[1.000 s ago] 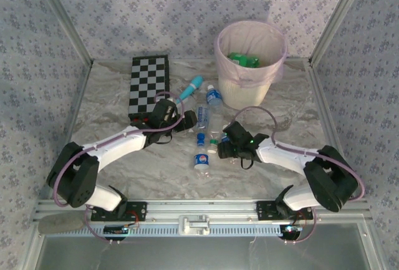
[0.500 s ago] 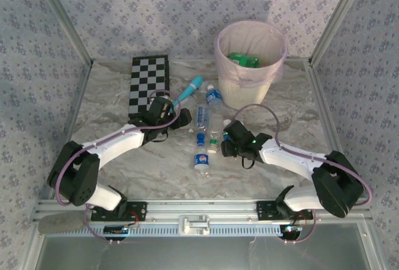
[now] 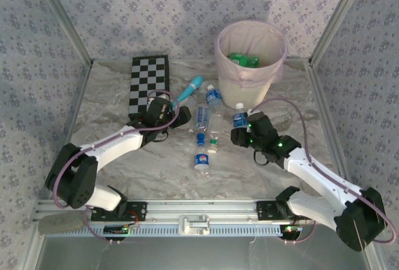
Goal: Put the plastic bottles in the bin
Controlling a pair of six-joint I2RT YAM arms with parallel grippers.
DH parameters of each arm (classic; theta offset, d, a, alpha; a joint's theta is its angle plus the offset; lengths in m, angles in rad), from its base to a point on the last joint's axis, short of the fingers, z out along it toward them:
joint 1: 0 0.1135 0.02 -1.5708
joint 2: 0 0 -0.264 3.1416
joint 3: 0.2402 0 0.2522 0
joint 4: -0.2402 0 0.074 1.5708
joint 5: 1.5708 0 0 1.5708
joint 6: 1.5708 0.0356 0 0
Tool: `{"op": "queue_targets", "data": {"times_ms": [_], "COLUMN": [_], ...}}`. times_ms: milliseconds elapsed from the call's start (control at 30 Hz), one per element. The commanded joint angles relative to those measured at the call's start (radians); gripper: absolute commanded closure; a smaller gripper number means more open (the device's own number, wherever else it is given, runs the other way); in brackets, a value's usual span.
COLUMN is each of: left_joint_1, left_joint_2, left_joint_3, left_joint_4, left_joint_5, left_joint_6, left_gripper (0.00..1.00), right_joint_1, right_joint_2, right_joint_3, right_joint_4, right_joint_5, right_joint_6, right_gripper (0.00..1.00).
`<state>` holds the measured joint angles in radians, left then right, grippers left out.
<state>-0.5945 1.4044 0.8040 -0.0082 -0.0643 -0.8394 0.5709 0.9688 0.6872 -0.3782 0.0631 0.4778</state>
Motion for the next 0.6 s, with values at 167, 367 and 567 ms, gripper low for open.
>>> {"op": "queue_targets", "data": {"times_ms": [167,367,567], "left_joint_1": [0.005,0.005,0.006], "left_joint_2": [-0.092,-0.145,-0.18], "left_joint_3": [-0.034,-0.049,-0.08], "left_joint_4": [0.01,-0.028,-0.045], "left_joint_5": [-0.071,-0.126,-0.139], "left_joint_6": [0.0,0.021,0.016], "left_gripper": [0.0,0.0,0.0], "right_joint_1": [-0.175,-0.256,-0.287], "right_joint_2": [-0.14,-0.094,-0.027], "right_joint_3": [0.071,0.221,0.356], "right_joint_4": [0.022,0.035,0.056], "right_joint_5": [-0.167,-0.22,-0.259], "right_joint_6": [-0.049,-0.125,-0.184], "right_gripper": [0.59,0.59,0.59]}}
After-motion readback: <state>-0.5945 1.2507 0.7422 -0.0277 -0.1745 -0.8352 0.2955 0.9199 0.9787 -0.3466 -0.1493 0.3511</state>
